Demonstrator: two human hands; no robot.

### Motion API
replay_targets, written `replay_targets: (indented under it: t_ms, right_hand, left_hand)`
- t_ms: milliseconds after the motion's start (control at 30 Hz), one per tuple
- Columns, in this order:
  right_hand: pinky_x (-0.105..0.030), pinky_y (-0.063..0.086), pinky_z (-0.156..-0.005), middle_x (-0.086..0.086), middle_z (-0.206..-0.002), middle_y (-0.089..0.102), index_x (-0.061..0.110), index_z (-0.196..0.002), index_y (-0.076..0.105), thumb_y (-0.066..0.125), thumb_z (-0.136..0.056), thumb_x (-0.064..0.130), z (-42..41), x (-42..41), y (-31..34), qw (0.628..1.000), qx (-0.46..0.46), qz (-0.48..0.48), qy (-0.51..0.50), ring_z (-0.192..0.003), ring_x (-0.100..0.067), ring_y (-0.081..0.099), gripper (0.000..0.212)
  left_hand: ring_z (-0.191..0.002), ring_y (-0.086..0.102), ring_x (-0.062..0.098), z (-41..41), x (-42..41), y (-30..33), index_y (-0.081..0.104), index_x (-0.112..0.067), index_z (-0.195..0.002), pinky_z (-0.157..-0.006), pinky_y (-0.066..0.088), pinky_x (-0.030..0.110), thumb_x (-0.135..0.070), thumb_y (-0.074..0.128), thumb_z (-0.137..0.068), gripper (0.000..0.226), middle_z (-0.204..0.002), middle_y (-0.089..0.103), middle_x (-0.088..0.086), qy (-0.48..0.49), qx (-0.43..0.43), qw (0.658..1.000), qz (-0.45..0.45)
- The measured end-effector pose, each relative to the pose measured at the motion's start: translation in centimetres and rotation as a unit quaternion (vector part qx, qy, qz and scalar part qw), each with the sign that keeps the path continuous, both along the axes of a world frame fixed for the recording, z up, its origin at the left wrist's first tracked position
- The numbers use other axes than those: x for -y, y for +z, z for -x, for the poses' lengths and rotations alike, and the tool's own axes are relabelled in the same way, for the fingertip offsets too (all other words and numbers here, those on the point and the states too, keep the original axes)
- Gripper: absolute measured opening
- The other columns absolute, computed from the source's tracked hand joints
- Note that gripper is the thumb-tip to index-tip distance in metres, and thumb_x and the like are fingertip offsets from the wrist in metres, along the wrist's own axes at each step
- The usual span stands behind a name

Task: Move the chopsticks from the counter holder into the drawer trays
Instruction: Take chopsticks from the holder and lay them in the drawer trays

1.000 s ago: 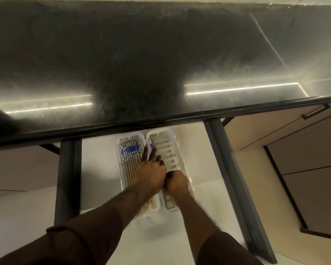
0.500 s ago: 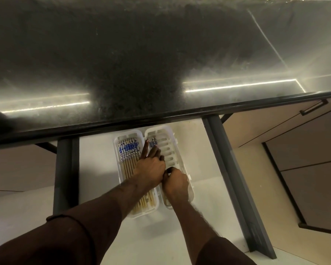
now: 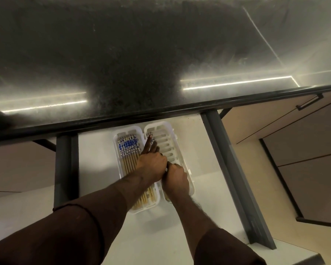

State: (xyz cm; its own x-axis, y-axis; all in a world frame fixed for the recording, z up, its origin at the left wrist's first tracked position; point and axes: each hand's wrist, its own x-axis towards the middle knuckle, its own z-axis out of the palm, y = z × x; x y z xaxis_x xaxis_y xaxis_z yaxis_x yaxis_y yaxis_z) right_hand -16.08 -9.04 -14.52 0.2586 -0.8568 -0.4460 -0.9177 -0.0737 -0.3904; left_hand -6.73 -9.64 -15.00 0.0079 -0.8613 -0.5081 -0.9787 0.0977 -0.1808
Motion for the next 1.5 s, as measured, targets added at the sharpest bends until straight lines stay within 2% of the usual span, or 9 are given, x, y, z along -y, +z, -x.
replay_targets:
  t_ms: [100, 233, 367, 667, 767, 933, 1067, 1200, 1500]
  right_hand:
    - [-0.034, 0.051, -0.088, -0.008, -0.117, 0.067, 0.015, -0.121, 0.063, 0.053, -0.096, 0.015, 0.1, -0.1, 0.4, 1.000, -0.006, 0.003, 0.015, -0.102, -0.025, 0.065, 0.027]
    - [-0.034, 0.052, -0.084, -0.008, -0.112, 0.070, 0.016, -0.115, 0.065, 0.053, -0.094, 0.015, 0.6, -0.7, 1.4, 1.000, 0.005, 0.013, 0.017, -0.097, -0.026, 0.067, 0.025]
    - [-0.037, 0.053, -0.084, -0.009, -0.115, 0.069, 0.017, -0.120, 0.063, 0.052, -0.091, 0.013, 1.5, -1.0, 3.7, 1.000, 0.012, 0.018, 0.008, -0.100, -0.031, 0.066, 0.032]
    - [-0.036, 0.053, -0.095, -0.006, -0.119, 0.069, 0.016, -0.130, 0.058, 0.060, -0.091, 0.014, 3.9, -3.1, 13.2, 0.993, 0.062, 0.105, 0.009, -0.104, -0.025, 0.066, 0.040]
    - [-0.037, 0.052, -0.098, -0.005, -0.125, 0.066, 0.017, -0.132, 0.058, 0.061, -0.093, 0.021, 3.8, -5.3, 17.3, 0.983, 0.102, 0.154, 0.009, -0.110, -0.022, 0.064, 0.039]
    - [-0.029, 0.043, -0.095, -0.006, -0.123, 0.066, 0.013, -0.124, 0.063, 0.056, -0.093, 0.012, 3.3, -9.9, 25.0, 0.947, 0.182, 0.262, 0.020, -0.114, -0.022, 0.058, 0.032]
    - [-0.034, 0.052, -0.095, -0.008, -0.123, 0.066, 0.013, -0.124, 0.063, 0.059, -0.089, 0.002, 1.7, -12.8, 29.0, 0.924, 0.204, 0.321, 0.026, -0.112, -0.022, 0.062, 0.037]
    - [-0.028, 0.050, -0.093, -0.006, -0.122, 0.067, 0.014, -0.124, 0.063, 0.057, -0.090, 0.001, -1.0, -15.0, 32.6, 0.905, 0.218, 0.361, 0.054, -0.110, -0.018, 0.062, 0.037]
    - [-0.028, 0.049, -0.093, -0.004, -0.118, 0.069, 0.015, -0.122, 0.065, 0.053, -0.091, 0.001, -14.2, -20.2, 36.7, 0.859, 0.270, 0.419, 0.120, -0.106, -0.016, 0.064, 0.036]
  left_hand:
    - [-0.149, 0.008, 0.035, 0.0, 0.1, 0.3, 0.059, -0.017, -0.124, -0.105, -0.029, 0.058, -0.039, 0.044, -0.095, 0.040, -0.144, 0.050, 0.010, 0.000, -0.002, 1.000, 0.007]
    - [-0.146, 0.023, 0.030, -0.4, 0.0, 0.6, 0.059, -0.017, -0.123, -0.118, -0.003, 0.057, -0.037, 0.050, -0.093, 0.037, -0.139, 0.054, 0.007, 0.021, -0.048, 0.998, 0.019]
    - [-0.142, 0.031, 0.028, -0.3, -0.9, 2.4, 0.061, -0.017, -0.121, -0.112, -0.018, 0.054, -0.038, 0.051, -0.091, 0.038, -0.132, 0.060, 0.006, 0.001, -0.066, 0.995, 0.075]
    - [-0.140, 0.036, 0.028, 0.9, -5.9, 9.6, 0.045, -0.023, -0.138, -0.116, -0.005, 0.055, -0.043, 0.050, -0.094, 0.049, -0.144, 0.050, 0.003, 0.058, -0.161, 0.969, 0.175]
    - [-0.141, 0.035, 0.026, 1.2, -8.4, 14.7, 0.041, -0.024, -0.142, -0.117, 0.000, 0.053, -0.041, 0.049, -0.095, 0.050, -0.150, 0.043, 0.003, 0.097, -0.189, 0.951, 0.225]
    - [-0.146, 0.025, 0.022, 0.8, -13.4, 23.5, 0.038, -0.019, -0.146, -0.119, 0.001, 0.047, -0.029, 0.040, -0.101, 0.046, -0.156, 0.033, 0.004, 0.113, -0.206, 0.914, 0.331]
    - [-0.144, 0.028, 0.022, -1.1, -17.7, 28.4, 0.041, -0.015, -0.144, -0.121, 0.006, 0.046, -0.025, 0.041, -0.100, 0.045, -0.154, 0.036, 0.007, 0.105, -0.230, 0.880, 0.403]
    - [-0.143, 0.031, 0.024, -4.1, -21.4, 32.3, 0.043, -0.012, -0.143, -0.121, 0.009, 0.045, -0.022, 0.043, -0.099, 0.045, -0.153, 0.038, 0.009, 0.106, -0.229, 0.850, 0.462]
    - [-0.138, 0.040, 0.026, -16.9, -28.5, 35.9, 0.049, -0.009, -0.138, -0.120, 0.019, 0.045, -0.019, 0.057, -0.094, 0.046, -0.147, 0.046, 0.013, 0.157, -0.241, 0.778, 0.559]
